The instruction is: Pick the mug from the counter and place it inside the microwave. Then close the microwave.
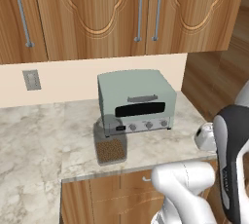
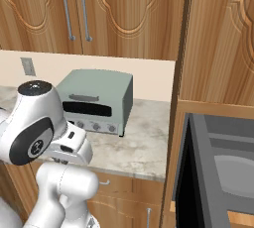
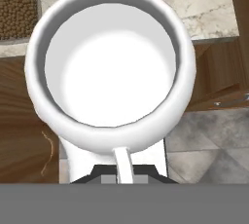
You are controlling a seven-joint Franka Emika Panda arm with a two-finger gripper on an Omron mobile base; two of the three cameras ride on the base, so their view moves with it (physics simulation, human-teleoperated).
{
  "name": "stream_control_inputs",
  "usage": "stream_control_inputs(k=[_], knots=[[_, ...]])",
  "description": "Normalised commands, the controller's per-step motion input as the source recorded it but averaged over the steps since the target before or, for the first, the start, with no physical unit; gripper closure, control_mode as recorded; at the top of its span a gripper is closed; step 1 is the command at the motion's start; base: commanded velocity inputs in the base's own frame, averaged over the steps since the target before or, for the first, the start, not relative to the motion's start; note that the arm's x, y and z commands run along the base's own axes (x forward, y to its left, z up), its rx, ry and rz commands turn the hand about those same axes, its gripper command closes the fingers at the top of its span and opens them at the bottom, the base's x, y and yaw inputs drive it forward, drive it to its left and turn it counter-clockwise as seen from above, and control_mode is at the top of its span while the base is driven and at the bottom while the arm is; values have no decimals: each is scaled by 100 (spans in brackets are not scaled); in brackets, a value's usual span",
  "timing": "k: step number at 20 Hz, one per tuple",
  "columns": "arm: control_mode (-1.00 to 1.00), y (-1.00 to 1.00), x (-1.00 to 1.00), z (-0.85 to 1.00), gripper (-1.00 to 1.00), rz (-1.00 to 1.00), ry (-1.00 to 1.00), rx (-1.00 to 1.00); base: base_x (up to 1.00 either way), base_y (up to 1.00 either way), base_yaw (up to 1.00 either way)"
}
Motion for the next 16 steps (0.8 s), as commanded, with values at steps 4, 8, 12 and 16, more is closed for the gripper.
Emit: stream_control_inputs(k=[4, 8, 12, 16], knots=[[-100, 13, 63, 0, 100, -4, 2, 0, 0, 0, 0], [-100, 3, 28, 0, 100, 0, 1, 0, 0, 0, 0], [-100, 0, 10, 0, 100, 0, 1, 0, 0, 0, 0], [-100, 0, 0, 0, 100, 0, 0, 0, 0, 0, 0]])
